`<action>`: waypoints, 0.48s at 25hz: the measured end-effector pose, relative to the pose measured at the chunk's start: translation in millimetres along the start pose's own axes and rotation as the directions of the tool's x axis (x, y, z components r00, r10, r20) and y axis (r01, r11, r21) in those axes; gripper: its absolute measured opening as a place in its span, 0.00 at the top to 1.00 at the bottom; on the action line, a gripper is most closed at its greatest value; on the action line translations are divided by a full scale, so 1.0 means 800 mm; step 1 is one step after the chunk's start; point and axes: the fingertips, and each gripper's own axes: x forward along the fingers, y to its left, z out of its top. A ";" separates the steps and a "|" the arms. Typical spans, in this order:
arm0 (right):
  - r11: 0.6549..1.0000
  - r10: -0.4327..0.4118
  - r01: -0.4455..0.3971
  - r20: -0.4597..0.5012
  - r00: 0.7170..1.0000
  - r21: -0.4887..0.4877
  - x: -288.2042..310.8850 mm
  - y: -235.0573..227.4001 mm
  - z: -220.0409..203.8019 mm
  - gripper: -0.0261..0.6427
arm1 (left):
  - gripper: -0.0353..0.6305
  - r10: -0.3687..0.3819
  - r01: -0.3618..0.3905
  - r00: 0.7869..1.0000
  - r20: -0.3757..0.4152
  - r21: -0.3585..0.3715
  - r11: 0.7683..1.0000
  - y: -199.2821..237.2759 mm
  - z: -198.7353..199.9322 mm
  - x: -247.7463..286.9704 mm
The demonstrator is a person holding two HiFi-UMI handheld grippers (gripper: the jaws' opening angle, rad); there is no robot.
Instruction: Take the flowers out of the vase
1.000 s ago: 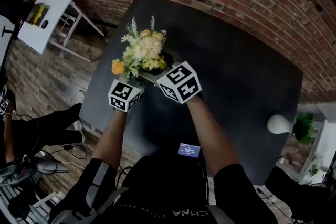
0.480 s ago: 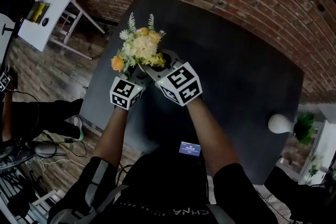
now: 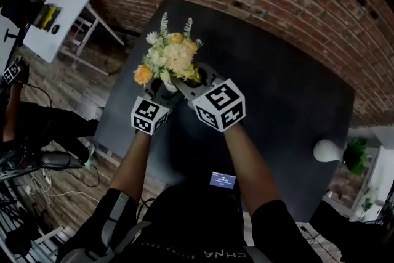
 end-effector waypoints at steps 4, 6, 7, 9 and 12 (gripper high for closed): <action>1.000 -0.003 0.002 0.049 0.999 0.017 -0.008 0.000 0.027 0.78 | 0.45 -0.003 0.003 1.000 -0.003 -0.026 1.000 0.004 0.000 -0.004; 1.000 -0.003 0.001 0.075 0.997 0.020 -0.013 0.003 0.042 0.78 | 0.45 -0.001 0.001 1.000 -0.002 -0.027 1.000 0.006 0.003 -0.008; 1.000 -0.002 0.000 0.089 0.996 0.023 -0.015 0.004 0.050 0.78 | 0.45 -0.002 0.002 1.000 -0.004 -0.028 1.000 0.005 0.004 -0.010; 1.000 -0.004 0.002 0.118 0.993 0.022 -0.019 0.006 0.065 0.78 | 0.45 -0.007 0.007 1.000 -0.012 -0.035 0.999 0.003 0.006 -0.014; 1.000 -0.010 0.009 0.159 0.987 0.007 -0.025 0.010 0.089 0.78 | 0.45 -0.010 0.009 1.000 -0.024 -0.032 0.999 0.002 0.006 -0.022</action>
